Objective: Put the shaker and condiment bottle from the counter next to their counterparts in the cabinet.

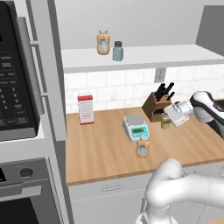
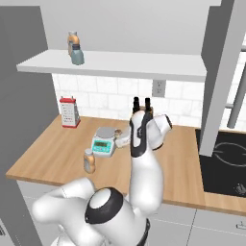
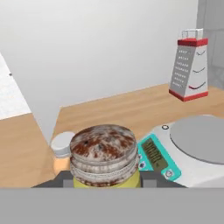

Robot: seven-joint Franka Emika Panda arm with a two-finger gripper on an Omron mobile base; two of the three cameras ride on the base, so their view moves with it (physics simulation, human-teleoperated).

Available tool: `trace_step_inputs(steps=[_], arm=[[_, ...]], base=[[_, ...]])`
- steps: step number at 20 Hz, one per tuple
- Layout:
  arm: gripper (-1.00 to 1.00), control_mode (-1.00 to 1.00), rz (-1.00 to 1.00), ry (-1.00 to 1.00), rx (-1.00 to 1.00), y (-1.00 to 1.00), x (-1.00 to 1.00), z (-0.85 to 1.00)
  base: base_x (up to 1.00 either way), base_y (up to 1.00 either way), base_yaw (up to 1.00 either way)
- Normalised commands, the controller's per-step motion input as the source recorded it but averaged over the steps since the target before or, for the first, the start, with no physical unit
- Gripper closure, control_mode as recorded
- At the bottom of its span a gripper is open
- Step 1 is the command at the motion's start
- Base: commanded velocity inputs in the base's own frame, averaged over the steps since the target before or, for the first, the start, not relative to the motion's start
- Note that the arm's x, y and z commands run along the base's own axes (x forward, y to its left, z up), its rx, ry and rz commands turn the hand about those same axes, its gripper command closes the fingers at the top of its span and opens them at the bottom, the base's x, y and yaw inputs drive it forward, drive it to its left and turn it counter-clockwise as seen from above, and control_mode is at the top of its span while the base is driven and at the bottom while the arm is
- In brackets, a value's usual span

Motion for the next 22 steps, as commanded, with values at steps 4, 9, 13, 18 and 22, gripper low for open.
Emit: trace_step_inputs(steps=[4,9,13,18,22], arm=[[1.00,-1.00,-0.01,-0.09,-0.07,0.25,-0.46,0.63],[1.00,-1.00,0.00,-0.09,-0.01,0.28,-0.62,0.50],[1.00,-1.00,0.00,-0.05,0.00,0.31,-0.56,0.50],[1.00,-1.00,0.00,-0.02,0.02,0.32,-0.43,0.60],[1.00,-1.00,0.00,0.00,0.07,0.31,-0.18,0.64]], base=[[0.00,0.00,0.00],[0.00,0.00,0.00],[0.00,0.00,0.00],[0.00,0.00,0.00],[0.00,0.00,0.00]])
